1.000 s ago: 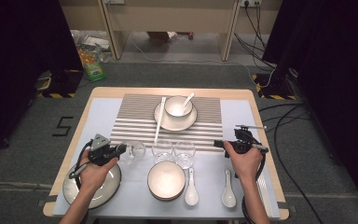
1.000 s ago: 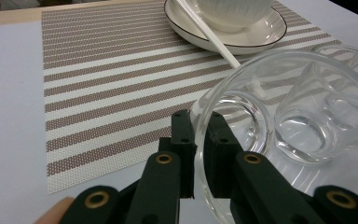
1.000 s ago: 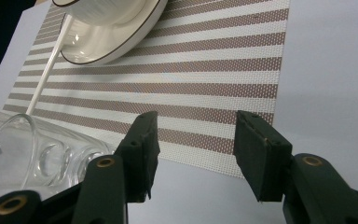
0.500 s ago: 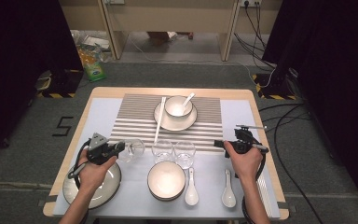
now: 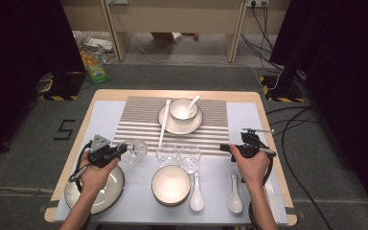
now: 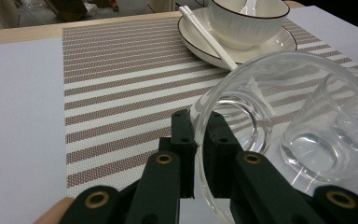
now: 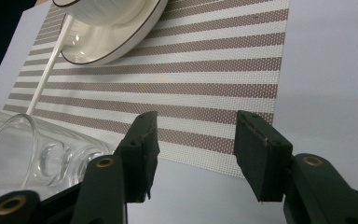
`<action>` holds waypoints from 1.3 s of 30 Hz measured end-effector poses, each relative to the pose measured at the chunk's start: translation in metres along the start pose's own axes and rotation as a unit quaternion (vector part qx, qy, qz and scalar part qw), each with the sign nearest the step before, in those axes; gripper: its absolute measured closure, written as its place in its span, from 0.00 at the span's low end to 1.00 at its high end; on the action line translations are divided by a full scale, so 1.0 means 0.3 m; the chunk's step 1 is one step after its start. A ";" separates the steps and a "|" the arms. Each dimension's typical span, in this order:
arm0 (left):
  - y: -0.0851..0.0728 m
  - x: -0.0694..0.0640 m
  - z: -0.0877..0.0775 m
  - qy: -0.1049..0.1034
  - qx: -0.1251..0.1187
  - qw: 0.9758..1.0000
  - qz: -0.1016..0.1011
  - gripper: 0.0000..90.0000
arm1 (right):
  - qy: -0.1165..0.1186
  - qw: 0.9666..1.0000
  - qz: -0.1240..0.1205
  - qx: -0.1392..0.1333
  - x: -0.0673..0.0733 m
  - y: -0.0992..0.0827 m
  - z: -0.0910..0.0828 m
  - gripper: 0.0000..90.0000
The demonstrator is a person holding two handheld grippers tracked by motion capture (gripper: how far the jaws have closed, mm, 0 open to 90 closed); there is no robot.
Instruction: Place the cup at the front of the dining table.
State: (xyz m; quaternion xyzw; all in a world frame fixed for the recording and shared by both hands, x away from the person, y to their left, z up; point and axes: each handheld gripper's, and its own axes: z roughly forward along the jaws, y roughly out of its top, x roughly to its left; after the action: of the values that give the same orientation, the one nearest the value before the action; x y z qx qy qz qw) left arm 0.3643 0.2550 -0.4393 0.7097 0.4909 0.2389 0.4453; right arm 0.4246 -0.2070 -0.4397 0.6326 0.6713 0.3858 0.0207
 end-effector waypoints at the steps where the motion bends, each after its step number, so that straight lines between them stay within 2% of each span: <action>1: 0.002 0.000 0.000 0.001 -0.001 1.000 0.000 0.93 | -0.001 1.000 0.000 0.000 0.000 0.000 0.000 0.56; 17: 0.029 0.017 0.000 0.010 -0.007 1.000 0.001 0.93 | 0.001 1.000 -0.003 -0.003 -0.004 0.002 -0.001 0.55; 39: 0.073 0.014 0.021 0.014 -0.012 1.000 0.006 0.93 | 0.001 1.000 0.001 -0.002 -0.006 0.002 -0.003 0.55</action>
State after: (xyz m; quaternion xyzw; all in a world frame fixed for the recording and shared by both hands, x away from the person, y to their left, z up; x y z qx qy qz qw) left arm 0.3814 0.2537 -0.4239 0.7036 0.4899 0.2575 0.4456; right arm 0.4249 -0.2090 -0.4396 0.6328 0.6698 0.3879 0.0211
